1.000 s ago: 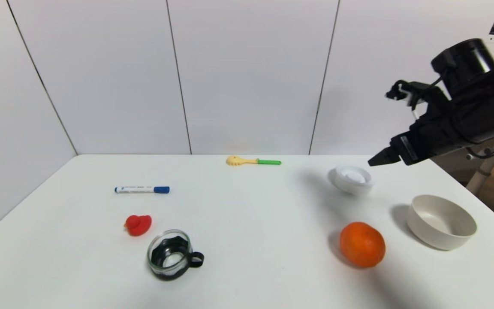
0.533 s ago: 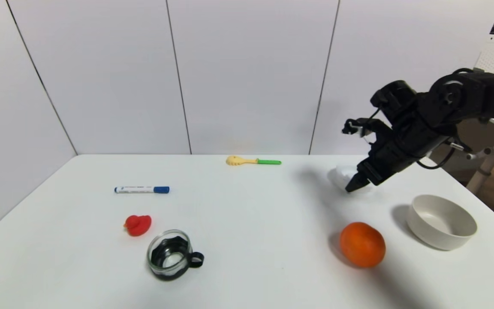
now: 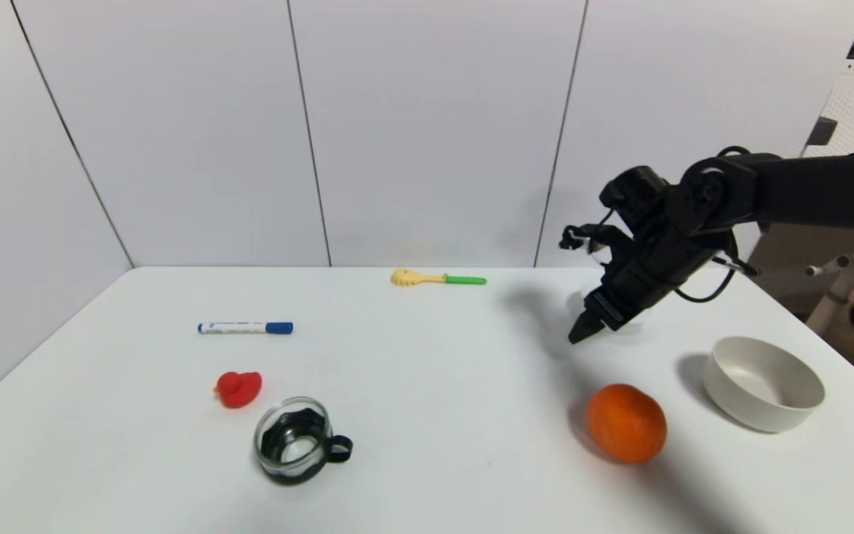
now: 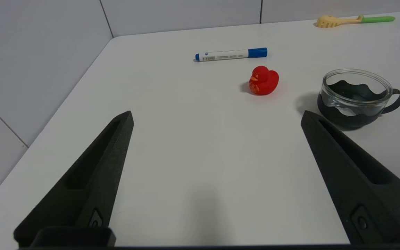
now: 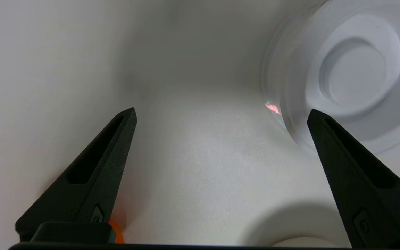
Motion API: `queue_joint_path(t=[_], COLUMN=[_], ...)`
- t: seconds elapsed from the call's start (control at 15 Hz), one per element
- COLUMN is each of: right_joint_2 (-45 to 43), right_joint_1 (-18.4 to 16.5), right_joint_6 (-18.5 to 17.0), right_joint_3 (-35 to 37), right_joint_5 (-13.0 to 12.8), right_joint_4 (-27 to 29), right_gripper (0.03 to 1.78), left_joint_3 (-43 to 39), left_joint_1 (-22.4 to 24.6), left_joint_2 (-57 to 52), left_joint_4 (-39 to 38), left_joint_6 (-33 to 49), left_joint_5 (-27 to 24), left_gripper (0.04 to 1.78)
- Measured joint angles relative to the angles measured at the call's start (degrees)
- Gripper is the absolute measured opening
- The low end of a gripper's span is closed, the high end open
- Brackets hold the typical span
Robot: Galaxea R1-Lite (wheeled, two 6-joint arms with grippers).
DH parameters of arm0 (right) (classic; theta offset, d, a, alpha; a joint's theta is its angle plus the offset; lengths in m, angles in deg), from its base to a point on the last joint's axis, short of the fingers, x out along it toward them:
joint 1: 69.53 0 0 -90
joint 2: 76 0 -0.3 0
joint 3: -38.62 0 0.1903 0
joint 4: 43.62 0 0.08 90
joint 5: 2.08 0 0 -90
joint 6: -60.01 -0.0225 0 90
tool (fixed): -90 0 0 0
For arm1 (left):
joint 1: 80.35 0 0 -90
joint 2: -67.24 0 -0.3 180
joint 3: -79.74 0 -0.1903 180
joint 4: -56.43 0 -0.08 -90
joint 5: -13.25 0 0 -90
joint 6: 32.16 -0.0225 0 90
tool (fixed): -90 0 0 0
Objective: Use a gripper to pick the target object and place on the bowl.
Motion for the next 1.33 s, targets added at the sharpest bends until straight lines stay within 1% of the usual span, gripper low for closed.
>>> queue_joint_path(t=[0.13,0.27,0.47,1.33], right_joint_2=[0.77,1.27,2.01,4.89], right_joint_1=[-0.41,-0.77,-1.16,-1.65], right_joint_6=[-0.04,-0.06,-0.04,0.02], right_joint_3=[-1.06,-1.69,-2.46,-3.73], right_joint_5=[0.43,1.80,2.93,3.10], right_joint_4=[0.05,0.05,0.02,0.11], right_gripper=[1.70,1.70,1.70,1.70], left_joint_3=[0.00,-0.02,-0.02,-0.02], left_joint_1=[0.00,0.00,-0.01,0.00], left_joint_2=[-0.02,0.00,0.00,0.00], left_joint_4=[0.00,0.00,0.00,0.00], left_joint_6=[0.05,0.02,0.02,0.02], left_joint_5=[0.00,0.00,0.00,0.00], left_gripper=[1.71,1.71,1.71,1.71])
